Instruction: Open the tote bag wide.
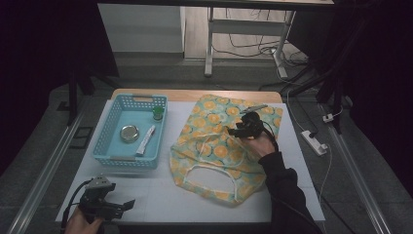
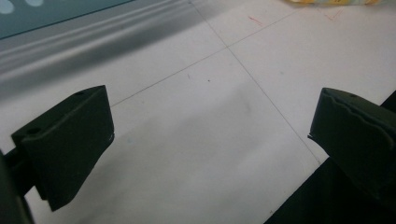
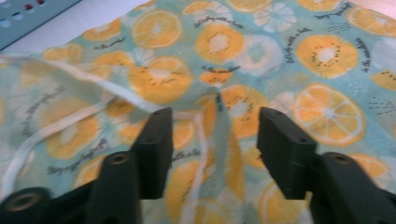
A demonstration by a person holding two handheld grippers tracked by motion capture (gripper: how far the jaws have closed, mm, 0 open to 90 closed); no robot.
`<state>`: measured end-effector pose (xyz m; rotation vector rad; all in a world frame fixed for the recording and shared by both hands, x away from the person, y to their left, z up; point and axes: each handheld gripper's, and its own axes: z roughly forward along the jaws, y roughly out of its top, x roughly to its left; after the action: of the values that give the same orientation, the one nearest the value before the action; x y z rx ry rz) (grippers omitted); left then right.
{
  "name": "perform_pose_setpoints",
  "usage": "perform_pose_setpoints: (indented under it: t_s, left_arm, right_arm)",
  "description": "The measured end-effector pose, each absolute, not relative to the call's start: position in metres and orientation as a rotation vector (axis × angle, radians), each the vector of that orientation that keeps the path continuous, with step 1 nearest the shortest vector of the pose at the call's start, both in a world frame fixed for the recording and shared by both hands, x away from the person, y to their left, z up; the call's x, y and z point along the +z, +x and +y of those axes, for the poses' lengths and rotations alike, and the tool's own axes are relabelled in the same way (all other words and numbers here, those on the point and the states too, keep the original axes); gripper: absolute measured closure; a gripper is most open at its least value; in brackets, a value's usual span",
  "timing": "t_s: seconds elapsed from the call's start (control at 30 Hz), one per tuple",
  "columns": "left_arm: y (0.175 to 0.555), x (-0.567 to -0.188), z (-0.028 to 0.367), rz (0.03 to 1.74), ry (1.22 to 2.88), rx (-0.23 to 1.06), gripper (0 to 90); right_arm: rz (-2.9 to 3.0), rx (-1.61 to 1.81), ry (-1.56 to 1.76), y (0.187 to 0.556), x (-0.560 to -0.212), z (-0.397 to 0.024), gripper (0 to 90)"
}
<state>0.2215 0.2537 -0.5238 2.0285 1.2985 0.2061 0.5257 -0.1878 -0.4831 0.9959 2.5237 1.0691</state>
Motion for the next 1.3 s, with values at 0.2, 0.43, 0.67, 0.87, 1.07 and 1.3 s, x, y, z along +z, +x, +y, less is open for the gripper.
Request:
perform_pose_setpoints:
  t_s: [0.2, 0.43, 0.67, 0.87, 1.07, 1.3]
  left_arm:
    - [0.222, -0.524, 0.254, 1.298, 2.026, 0.205, 0.0]
    - [0.222, -0.524, 0.254, 1.294, 2.03, 0.205, 0.0]
    - [0.222, -0.524, 0.253, 1.294, 2.03, 0.203, 0.0]
    - [0.222, -0.524, 0.253, 1.293, 2.033, 0.201, 0.0]
    - [0.223, -0.524, 0.253, 1.293, 2.032, 0.2, 0.0]
    - [0.223, -0.524, 0.253, 1.292, 2.034, 0.199, 0.0]
  right_arm:
    - [2.558, 1.1, 0.934, 0.507, -0.477, -0.182, 27.1]
    - [2.636, 1.095, 0.879, 0.486, -0.48, -0.171, 15.9]
    - [2.7, 1.013, 0.843, 0.464, -0.501, -0.156, 0.3]
    - [2.717, 0.925, 0.829, 0.458, -0.52, -0.144, 0.0]
    - [2.724, 0.878, 0.755, 0.453, -0.528, -0.137, 0.0]
    - [2.725, 0.877, 0.689, 0.449, -0.526, -0.136, 16.7]
